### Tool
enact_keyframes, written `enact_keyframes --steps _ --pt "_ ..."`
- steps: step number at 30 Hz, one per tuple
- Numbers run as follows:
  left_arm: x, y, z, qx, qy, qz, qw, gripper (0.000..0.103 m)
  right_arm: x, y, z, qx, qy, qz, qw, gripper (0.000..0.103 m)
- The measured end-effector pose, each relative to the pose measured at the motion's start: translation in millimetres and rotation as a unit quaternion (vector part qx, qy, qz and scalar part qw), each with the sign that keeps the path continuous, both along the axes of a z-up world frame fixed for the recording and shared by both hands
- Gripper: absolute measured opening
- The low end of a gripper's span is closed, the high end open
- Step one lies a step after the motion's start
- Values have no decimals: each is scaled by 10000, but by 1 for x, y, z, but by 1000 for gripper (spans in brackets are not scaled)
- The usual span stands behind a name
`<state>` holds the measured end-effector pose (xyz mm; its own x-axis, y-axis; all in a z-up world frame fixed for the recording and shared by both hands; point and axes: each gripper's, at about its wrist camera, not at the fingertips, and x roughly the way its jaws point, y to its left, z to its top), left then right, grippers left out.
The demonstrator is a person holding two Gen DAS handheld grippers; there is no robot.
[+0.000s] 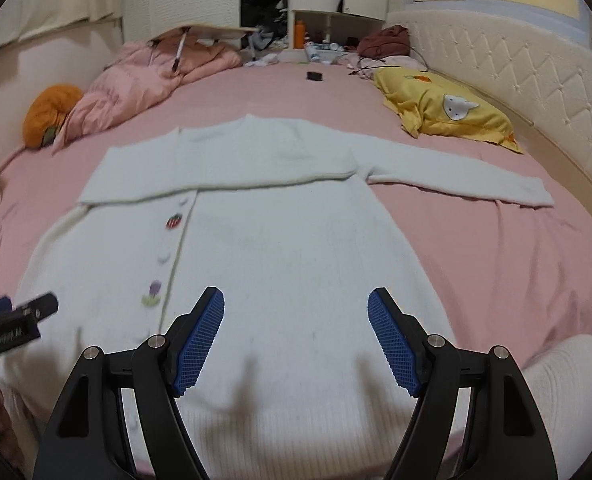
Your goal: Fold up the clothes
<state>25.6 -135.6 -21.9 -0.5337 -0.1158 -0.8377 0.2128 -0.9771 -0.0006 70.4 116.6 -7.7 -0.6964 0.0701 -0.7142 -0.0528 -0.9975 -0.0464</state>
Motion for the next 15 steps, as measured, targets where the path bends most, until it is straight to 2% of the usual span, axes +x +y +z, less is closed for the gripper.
enact_keyframes --steps 3,15 --pt "6 1 10 -20 278 -50 9996 100 8 2 9 -53 184 -49 9998 75" --pt "13 8 15 -89 377 -213 9990 100 20 9 12 -60 198 -124 9997 75"
